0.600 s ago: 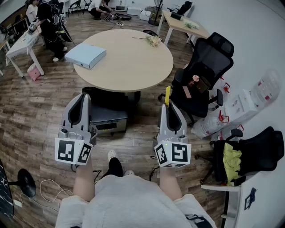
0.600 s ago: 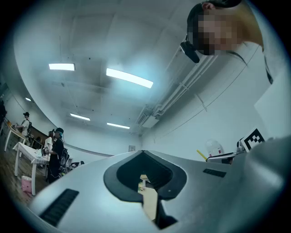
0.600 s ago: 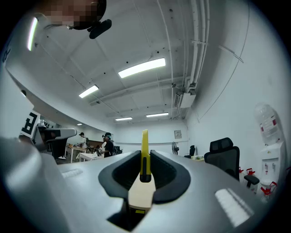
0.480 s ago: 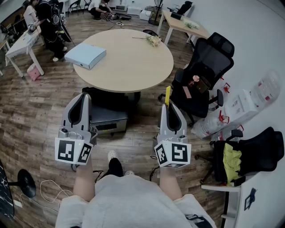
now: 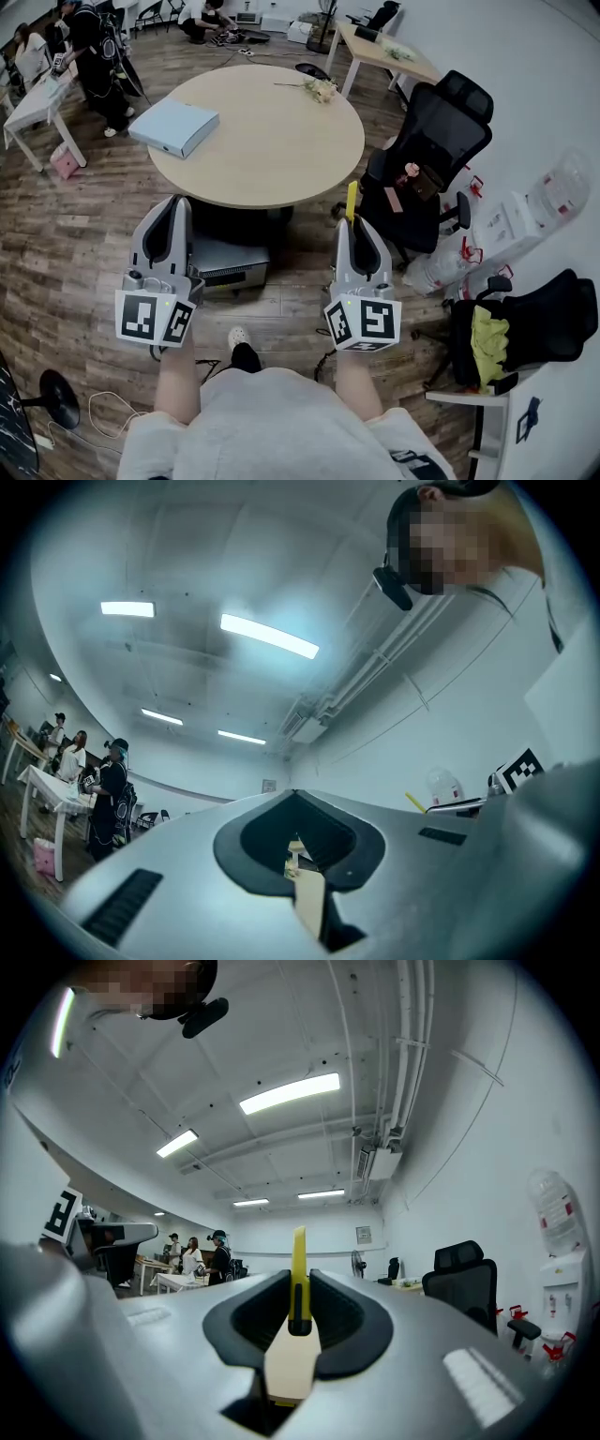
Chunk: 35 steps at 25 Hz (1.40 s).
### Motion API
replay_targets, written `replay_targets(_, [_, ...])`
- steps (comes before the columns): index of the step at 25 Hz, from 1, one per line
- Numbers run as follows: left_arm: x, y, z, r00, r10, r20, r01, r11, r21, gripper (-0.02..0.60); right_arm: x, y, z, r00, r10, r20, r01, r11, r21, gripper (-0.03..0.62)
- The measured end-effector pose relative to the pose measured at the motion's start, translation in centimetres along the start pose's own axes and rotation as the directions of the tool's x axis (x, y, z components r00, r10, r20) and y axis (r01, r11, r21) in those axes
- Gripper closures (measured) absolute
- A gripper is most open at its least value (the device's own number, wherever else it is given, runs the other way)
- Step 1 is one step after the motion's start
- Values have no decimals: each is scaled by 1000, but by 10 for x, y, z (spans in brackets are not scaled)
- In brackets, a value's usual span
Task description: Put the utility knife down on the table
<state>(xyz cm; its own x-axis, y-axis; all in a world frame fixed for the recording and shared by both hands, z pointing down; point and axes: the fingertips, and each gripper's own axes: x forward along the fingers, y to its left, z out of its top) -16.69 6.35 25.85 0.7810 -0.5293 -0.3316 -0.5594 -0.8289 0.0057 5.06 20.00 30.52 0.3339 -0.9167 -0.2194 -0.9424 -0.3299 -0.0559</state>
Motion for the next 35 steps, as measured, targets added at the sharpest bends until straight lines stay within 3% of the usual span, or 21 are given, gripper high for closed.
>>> replay_targets(17, [84, 78, -24, 998, -57, 20, 57, 998, -8, 574, 107, 16, -18, 999, -32, 32, 33, 999, -13, 520])
replay_targets(35, [126, 126, -57, 997, -70, -9, 70, 997, -34, 574, 164, 18, -46, 998, -69, 5, 69, 997, -19, 520])
